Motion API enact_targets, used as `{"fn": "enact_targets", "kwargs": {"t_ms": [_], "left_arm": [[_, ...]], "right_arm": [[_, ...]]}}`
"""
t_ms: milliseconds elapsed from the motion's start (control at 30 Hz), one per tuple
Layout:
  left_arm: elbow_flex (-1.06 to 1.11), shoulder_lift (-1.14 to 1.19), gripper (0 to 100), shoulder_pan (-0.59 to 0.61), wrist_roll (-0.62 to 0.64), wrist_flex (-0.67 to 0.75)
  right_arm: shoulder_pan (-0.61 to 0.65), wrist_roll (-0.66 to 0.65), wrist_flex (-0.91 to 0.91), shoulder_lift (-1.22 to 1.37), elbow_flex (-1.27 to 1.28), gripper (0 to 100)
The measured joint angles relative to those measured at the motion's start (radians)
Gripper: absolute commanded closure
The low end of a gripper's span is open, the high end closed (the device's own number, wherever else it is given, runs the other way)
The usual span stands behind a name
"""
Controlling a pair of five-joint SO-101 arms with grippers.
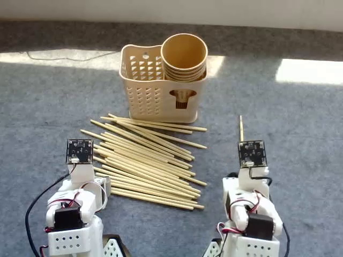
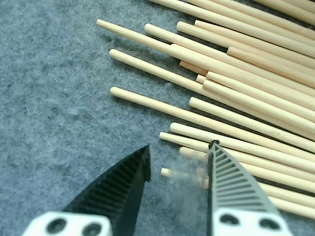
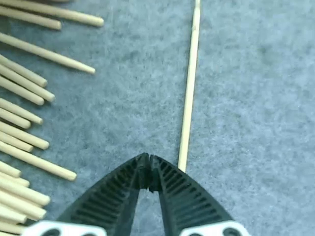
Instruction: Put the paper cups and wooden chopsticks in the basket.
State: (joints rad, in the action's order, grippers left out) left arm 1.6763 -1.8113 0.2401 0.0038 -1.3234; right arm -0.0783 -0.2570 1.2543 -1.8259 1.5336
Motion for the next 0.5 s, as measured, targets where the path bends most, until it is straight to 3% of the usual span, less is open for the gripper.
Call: {"fn": "enact_targets", "kwargs": {"t_ms": [367, 500], "left_arm": [[0.000, 0.000, 81, 0.000, 0.000, 0.000], [0.000, 0.000, 81, 0.000, 0.000, 0.000]], "right_arm": [[0.005, 0.000, 0.061, 0.043, -0.327, 92.6], [0.110, 0.000, 0.061, 0.210, -0.402, 92.3]]}}
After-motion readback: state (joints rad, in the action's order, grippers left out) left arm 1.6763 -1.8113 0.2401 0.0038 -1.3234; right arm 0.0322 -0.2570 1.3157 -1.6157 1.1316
